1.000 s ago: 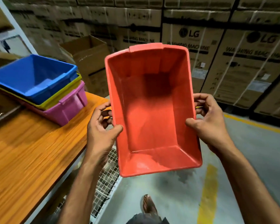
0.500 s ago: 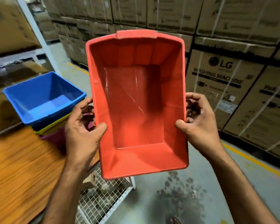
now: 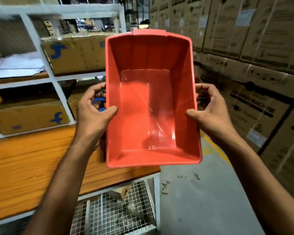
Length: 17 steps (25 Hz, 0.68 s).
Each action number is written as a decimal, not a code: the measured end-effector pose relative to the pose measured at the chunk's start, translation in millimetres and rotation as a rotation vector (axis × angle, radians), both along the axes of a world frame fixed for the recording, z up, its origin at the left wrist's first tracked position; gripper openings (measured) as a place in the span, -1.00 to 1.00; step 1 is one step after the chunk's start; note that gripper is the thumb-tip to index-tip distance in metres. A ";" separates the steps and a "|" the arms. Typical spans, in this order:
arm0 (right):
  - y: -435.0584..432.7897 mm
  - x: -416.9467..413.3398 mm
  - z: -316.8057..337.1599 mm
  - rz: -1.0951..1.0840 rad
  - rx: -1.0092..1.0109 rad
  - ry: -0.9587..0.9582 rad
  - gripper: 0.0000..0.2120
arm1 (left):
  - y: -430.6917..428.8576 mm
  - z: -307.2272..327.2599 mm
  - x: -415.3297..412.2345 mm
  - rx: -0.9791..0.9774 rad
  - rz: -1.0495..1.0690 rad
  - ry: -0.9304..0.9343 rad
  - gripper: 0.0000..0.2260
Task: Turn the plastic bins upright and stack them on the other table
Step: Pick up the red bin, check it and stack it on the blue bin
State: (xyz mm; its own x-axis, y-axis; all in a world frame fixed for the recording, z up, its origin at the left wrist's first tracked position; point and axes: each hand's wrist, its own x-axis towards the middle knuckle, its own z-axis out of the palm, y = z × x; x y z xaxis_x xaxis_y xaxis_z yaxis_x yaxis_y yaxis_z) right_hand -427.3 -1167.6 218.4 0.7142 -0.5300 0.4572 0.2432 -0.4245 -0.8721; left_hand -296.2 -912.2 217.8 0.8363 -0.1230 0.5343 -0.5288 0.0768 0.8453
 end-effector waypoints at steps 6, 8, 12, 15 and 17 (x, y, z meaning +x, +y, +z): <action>7.4 110.7 44.0 0.165 0.096 -0.099 -0.49 | 22.2 51.1 79.4 -0.004 0.112 -0.048 -0.48; 16.5 154.7 57.8 0.208 0.127 -0.093 -0.56 | 32.8 65.3 116.7 -0.018 0.137 -0.029 -0.48; 36.3 235.0 68.8 0.241 0.152 -0.094 -0.59 | 49.3 74.2 181.6 -0.032 0.174 0.018 -0.51; 49.1 275.7 61.7 0.251 0.171 -0.089 -0.58 | 60.3 65.8 217.1 -0.013 0.227 0.014 -0.51; 54.2 294.0 55.7 0.250 0.154 -0.061 -0.58 | 68.2 55.6 235.7 -0.013 0.242 0.047 -0.49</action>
State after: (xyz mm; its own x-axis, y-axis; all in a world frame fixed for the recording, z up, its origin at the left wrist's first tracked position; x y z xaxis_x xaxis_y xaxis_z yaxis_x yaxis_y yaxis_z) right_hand -133.3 -1113.4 274.1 0.8051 -0.4078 0.4307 0.3772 -0.2084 -0.9024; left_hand -60.4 -844.0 273.5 0.8643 0.0910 0.4947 -0.4936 -0.0363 0.8690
